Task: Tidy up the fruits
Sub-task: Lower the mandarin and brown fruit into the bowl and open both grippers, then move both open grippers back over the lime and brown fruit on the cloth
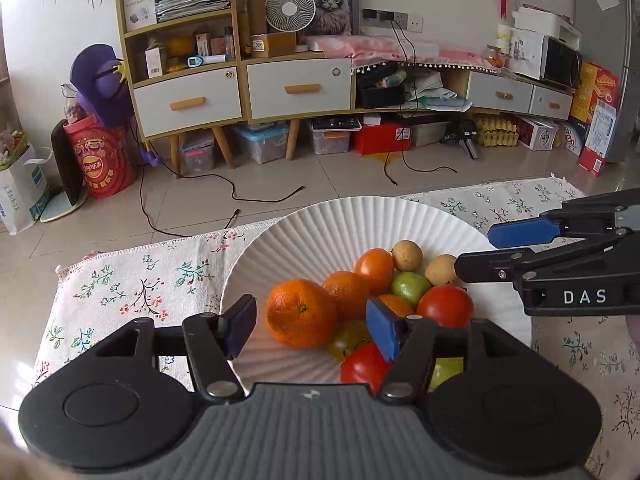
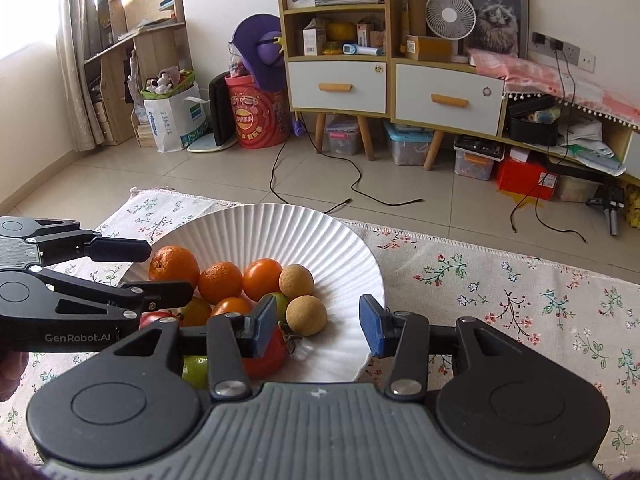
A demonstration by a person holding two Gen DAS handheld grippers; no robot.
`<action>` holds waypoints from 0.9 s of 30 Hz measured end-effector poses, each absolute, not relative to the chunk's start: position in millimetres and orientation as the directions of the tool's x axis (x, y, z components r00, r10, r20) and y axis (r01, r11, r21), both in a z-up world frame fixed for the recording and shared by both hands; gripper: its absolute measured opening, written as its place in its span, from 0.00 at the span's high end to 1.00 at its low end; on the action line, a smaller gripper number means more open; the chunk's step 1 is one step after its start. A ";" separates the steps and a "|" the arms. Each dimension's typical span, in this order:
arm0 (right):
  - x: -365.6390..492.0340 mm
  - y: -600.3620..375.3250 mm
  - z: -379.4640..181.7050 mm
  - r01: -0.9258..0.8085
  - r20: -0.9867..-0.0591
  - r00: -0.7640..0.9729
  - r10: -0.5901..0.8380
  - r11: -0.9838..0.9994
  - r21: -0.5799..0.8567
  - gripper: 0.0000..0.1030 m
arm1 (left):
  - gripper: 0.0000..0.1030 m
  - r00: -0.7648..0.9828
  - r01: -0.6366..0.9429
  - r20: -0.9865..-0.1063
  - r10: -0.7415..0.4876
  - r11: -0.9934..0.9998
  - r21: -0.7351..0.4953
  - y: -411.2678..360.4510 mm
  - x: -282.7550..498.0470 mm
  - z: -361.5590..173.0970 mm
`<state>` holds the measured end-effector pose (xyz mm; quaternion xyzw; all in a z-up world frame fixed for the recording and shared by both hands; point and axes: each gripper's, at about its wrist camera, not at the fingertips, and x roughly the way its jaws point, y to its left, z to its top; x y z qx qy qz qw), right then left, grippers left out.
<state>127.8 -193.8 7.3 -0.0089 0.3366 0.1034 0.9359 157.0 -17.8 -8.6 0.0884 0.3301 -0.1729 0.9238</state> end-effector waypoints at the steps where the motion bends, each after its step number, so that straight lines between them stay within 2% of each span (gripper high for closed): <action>1: 125.9 -193.4 9.3 -0.199 -0.631 0.753 0.186 0.979 0.051 0.54 | 0.43 0.725 0.375 -0.637 -0.261 0.926 0.047 -16.0 154.5 -6.3; 9: 111.2 -186.9 24.5 -0.185 -0.623 0.763 0.170 0.982 0.042 0.43 | 0.30 0.740 0.358 -0.623 -0.255 0.933 0.043 -7.6 131.3 8.8; 11: 106.4 -184.6 26.9 -0.183 -0.622 0.765 0.167 0.982 0.039 0.36 | 0.25 0.743 0.348 -0.621 -0.251 0.937 0.037 -5.1 124.4 11.3; 19: 86.8 -176.8 33.2 -0.177 -0.627 0.762 0.163 0.983 0.041 0.29 | 0.16 0.738 0.310 -0.635 -0.227 0.951 0.020 4.2 103.1 15.2; 22: 78.5 -176.3 34.6 -0.176 -0.623 0.765 0.164 0.983 0.042 0.25 | 0.08 0.734 0.298 -0.644 -0.217 0.954 0.018 7.2 96.7 14.5; 27: 67.0 -177.7 30.7 -0.164 -0.620 0.766 0.169 0.984 0.065 0.18 | 0.08 0.725 0.288 -0.658 -0.204 0.957 0.021 11.4 85.9 9.5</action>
